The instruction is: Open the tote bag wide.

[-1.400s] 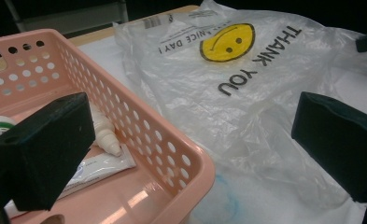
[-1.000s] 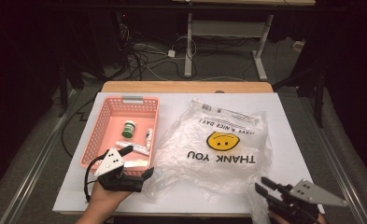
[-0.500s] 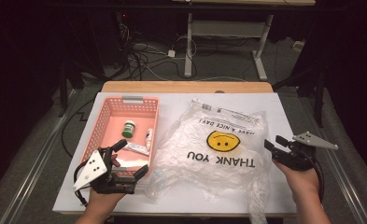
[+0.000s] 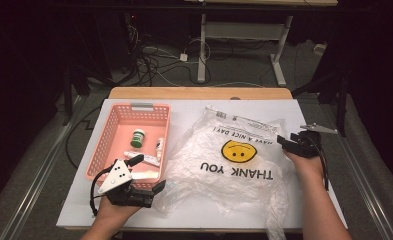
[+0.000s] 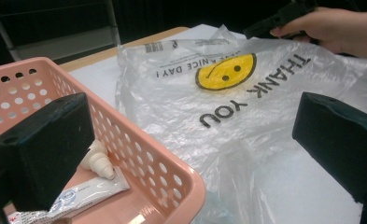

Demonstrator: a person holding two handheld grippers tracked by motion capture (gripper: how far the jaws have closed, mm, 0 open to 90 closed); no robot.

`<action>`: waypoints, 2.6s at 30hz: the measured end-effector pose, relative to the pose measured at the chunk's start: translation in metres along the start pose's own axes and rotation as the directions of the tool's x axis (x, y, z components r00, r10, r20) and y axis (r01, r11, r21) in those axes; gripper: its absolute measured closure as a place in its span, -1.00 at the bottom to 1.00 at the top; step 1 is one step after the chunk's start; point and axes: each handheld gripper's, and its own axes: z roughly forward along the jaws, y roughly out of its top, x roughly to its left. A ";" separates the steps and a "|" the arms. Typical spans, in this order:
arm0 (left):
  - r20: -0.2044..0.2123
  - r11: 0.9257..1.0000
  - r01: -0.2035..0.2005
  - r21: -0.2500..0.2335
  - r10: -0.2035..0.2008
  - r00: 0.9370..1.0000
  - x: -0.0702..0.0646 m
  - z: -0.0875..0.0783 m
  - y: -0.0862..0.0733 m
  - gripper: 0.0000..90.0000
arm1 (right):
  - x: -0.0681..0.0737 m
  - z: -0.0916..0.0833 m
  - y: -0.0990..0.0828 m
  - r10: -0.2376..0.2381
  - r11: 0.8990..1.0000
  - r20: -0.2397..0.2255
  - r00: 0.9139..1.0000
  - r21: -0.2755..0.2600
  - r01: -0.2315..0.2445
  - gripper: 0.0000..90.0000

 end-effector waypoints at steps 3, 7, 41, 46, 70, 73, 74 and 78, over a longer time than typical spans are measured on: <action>0.003 1.000 -0.013 -0.002 0.013 1.000 -0.004 0.000 0.001 -1.00 | -0.008 0.017 0.004 0.003 0.999 0.036 0.999 0.049 -0.004 -0.11; -0.001 1.000 -0.031 -0.007 0.031 1.000 -0.007 -0.001 0.002 -1.00 | -0.017 0.033 0.007 0.011 0.994 0.057 0.998 0.103 -0.017 0.05; 0.041 0.999 -0.005 0.044 0.003 0.999 -0.009 0.004 0.001 -1.00 | -0.027 -0.115 -0.024 -0.022 0.992 0.074 0.997 -0.119 0.031 -0.02; 0.047 0.999 0.000 0.048 -0.002 0.999 -0.010 0.005 0.001 -1.00 | 0.031 -0.159 -0.071 -0.087 0.992 0.007 0.996 -0.086 0.088 -0.27; 0.039 0.999 0.011 0.031 -0.012 0.999 -0.005 0.002 0.001 -1.00 | 0.110 -0.143 -0.113 -0.205 0.977 -0.190 0.960 0.013 0.211 0.96; 0.036 0.999 0.014 0.031 -0.015 0.999 -0.004 0.002 0.001 -1.00 | 0.125 -0.136 -0.107 -0.214 0.976 -0.224 0.951 -0.008 0.218 0.96; 0.033 0.999 0.015 0.032 -0.016 0.999 -0.003 0.002 0.001 -1.00 | 0.134 -0.132 -0.104 -0.213 0.976 -0.247 0.945 -0.011 0.217 0.96; 0.031 0.999 0.019 0.033 -0.020 0.999 -0.002 0.001 0.001 -1.00 | 0.152 -0.123 -0.097 -0.238 0.971 -0.283 0.929 -0.035 0.238 0.96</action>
